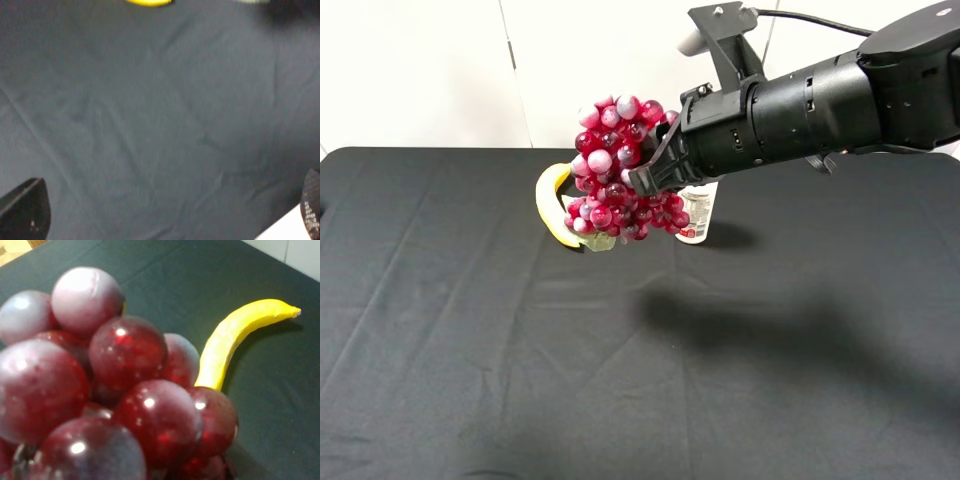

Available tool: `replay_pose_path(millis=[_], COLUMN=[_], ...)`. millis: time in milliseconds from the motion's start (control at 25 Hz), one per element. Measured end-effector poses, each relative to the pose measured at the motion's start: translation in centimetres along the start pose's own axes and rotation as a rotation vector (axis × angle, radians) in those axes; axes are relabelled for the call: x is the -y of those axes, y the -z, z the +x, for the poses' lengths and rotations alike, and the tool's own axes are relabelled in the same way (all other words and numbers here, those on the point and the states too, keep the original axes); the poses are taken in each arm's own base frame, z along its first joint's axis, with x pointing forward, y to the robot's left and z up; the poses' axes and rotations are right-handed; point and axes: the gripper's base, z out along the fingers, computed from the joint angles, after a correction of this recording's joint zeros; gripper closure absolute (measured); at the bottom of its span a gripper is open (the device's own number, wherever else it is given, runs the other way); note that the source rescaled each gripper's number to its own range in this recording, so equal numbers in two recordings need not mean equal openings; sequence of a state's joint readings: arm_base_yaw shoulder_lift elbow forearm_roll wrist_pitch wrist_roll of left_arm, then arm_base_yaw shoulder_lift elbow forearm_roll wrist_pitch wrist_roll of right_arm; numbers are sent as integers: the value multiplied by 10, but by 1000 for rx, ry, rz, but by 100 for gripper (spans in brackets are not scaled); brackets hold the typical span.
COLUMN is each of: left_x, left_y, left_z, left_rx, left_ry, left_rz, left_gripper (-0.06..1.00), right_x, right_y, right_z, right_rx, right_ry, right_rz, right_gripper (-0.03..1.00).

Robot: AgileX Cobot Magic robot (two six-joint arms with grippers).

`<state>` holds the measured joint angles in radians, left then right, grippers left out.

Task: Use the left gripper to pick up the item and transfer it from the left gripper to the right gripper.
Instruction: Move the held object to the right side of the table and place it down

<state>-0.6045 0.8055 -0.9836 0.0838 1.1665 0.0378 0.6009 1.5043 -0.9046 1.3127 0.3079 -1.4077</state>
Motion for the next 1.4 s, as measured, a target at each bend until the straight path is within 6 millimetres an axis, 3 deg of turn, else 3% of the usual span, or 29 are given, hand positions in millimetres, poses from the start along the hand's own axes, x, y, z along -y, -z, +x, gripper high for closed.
replay_pose_path(millis=[320, 720, 1000, 1400], left_x=[4, 7, 13, 16], left_y=[-3, -18, -23, -26], left_z=[70, 127, 145, 146], left_rx=[65, 176, 307, 336], left_ry=[5, 96, 85, 70], left_rz=[-3, -1, 55, 74], left_gripper=[-5, -5, -5, -4], right_x=[0, 0, 0, 0], right_y=[0, 0, 0, 0], right_z=[0, 0, 0, 0], right_rx=[0, 0, 0, 0], right_ry=[-26, -29, -29, -29], right_rz=[-2, 0, 1, 1], right_gripper=[93, 93, 96, 96])
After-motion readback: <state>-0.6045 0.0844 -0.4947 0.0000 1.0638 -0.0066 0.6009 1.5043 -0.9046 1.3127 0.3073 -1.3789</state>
